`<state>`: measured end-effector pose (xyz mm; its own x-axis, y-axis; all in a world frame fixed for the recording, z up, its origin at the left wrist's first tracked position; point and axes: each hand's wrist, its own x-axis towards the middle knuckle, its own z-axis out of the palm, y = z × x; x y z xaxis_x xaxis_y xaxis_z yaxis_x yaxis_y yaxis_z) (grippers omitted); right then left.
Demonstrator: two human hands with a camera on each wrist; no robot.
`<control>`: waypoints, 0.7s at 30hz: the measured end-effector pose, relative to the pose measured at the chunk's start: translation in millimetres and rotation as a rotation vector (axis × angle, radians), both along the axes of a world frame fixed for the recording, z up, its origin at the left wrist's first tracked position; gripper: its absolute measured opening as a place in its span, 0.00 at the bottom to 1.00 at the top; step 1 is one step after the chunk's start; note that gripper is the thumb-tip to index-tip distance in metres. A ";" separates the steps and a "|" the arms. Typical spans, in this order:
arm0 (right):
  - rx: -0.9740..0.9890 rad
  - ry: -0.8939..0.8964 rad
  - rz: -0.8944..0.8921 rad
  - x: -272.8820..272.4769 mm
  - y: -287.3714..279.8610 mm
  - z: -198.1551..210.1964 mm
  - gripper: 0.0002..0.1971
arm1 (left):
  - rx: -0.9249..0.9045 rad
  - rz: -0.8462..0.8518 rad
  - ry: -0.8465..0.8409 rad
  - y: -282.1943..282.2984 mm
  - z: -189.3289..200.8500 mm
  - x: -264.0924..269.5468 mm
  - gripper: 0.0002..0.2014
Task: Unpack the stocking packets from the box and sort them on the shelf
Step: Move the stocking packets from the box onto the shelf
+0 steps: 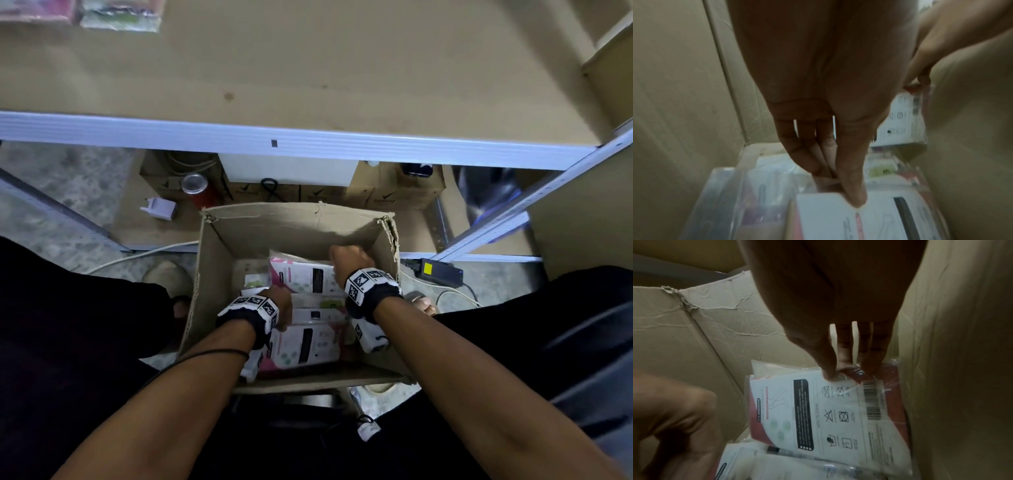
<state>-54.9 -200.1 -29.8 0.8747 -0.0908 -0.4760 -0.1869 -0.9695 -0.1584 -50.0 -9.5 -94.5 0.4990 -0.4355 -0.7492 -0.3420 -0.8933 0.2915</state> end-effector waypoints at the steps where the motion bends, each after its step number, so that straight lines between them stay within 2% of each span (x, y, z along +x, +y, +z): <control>1: 0.000 -0.014 -0.003 -1.1 0.2 2.7 0.13 | -0.010 0.000 0.015 -1.8 5.8 1.3 0.11; 6: -0.015 -0.075 0.001 -7.8 3.1 20.6 0.13 | -0.030 -0.062 0.000 -11.6 42.4 11.4 0.08; 15: -0.058 -0.178 0.023 -10.4 7.6 68.6 0.15 | -0.108 -0.141 -0.194 -6.9 115.4 25.5 0.04; 21: -0.063 -0.264 0.045 -11.3 6.2 109.9 0.13 | -0.204 -0.097 -0.336 2.3 171.4 28.6 0.05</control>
<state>-66.2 -193.9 80.1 0.9715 -0.0718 -0.2261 -0.1041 -0.9854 -0.1348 -21.4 -7.1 77.0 0.6505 -0.6155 -0.4451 -0.5285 -0.7876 0.3168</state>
